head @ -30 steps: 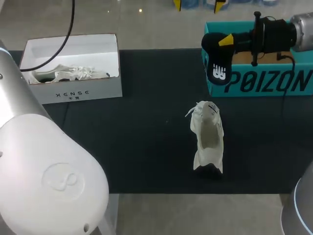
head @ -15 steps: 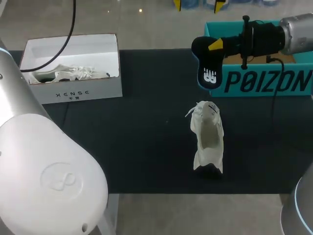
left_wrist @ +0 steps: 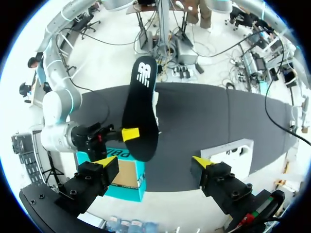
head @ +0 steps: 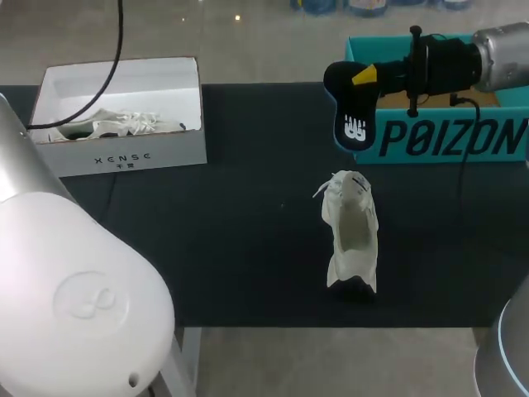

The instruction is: Take the shoe out of the shoebox, open the shoe tongue, remove and reinsert the insole, then place the shoe into the shoebox

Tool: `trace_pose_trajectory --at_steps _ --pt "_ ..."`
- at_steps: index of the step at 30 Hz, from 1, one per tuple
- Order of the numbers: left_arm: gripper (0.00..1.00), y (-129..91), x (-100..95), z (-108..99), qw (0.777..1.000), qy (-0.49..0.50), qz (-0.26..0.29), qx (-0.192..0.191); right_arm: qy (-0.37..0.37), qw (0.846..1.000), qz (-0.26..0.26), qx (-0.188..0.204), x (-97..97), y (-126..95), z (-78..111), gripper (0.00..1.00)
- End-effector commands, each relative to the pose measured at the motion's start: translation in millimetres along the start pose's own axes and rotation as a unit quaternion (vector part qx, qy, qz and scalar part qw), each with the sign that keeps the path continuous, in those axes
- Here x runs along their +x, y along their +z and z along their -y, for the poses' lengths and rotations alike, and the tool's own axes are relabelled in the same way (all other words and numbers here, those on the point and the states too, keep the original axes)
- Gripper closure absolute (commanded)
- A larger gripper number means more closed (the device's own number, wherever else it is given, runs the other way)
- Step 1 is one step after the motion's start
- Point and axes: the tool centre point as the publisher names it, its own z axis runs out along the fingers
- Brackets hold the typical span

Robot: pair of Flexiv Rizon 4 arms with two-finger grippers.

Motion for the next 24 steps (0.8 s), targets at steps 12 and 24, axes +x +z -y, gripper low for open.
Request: trace_pose_trajectory --at_steps 12,24 --pt "0.0 67 80.4 56 0.69 -0.224 0.689 -0.003 0.001 1.0 0.002 0.001 0.1 0 -0.9 1.0" --pt "0.0 72 88.2 46 0.69 -0.187 0.696 0.062 0.001 1.0 0.002 0.001 0.1 0 -0.9 1.0"
